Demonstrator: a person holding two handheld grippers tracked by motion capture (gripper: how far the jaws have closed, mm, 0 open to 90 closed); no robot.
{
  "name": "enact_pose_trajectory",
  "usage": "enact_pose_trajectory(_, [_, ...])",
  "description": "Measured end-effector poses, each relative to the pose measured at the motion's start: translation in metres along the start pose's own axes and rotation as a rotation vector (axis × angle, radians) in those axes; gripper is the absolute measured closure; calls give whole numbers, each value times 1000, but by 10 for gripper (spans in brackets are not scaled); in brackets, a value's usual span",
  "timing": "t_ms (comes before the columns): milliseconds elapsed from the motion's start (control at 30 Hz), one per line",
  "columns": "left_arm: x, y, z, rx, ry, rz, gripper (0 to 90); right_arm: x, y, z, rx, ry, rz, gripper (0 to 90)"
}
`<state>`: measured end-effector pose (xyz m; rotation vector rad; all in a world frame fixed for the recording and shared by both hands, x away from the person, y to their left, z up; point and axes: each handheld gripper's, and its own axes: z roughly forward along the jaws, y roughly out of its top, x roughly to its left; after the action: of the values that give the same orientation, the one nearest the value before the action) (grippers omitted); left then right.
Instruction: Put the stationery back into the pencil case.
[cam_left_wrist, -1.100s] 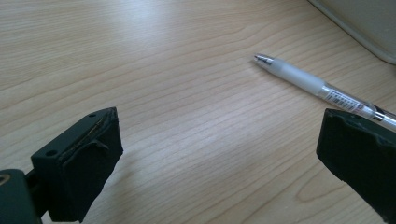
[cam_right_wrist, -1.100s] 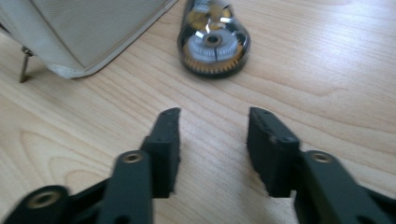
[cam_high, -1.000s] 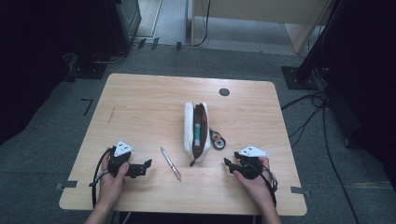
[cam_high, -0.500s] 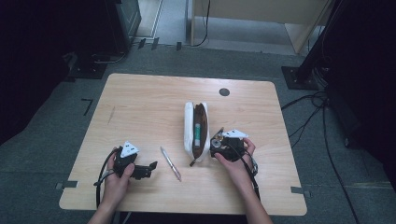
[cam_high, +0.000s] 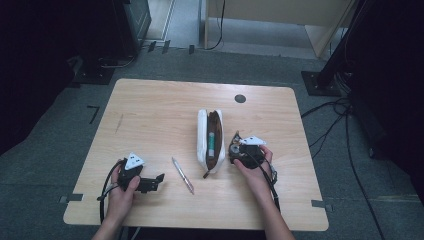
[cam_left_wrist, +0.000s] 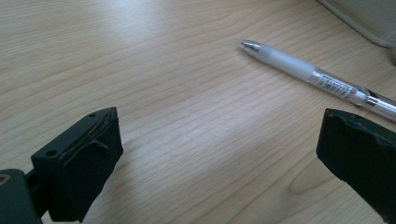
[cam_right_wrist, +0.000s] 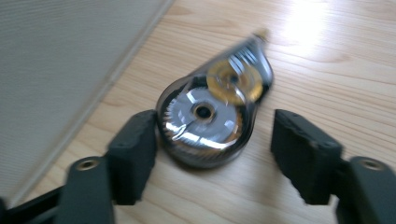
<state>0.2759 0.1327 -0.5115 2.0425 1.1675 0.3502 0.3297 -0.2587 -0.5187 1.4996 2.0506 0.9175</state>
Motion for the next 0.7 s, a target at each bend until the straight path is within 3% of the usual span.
enact_pose_trajectory(100, [5,-2,-1,-4,8,-12,4,-10,-2,-3,-9,-33,42,380])
enact_pose_trajectory(267, [6,-3,2,2,9,-12,4,-16,-1,-5,-37,-7,53,293])
enact_pose_trajectory(367, [5,-4,3,6,12,-7,4,-18,4,-1,-67,6,38,287])
enact_pose_trajectory(467, [4,-5,3,6,8,-9,4,-23,9,10,-44,10,-3,270])
enact_pose_trajectory(533, [4,-5,3,6,6,-9,4,-27,10,12,-78,21,-16,278])
enact_pose_trajectory(700, [4,-5,4,8,6,-6,4,-33,12,17,-54,42,-62,261])
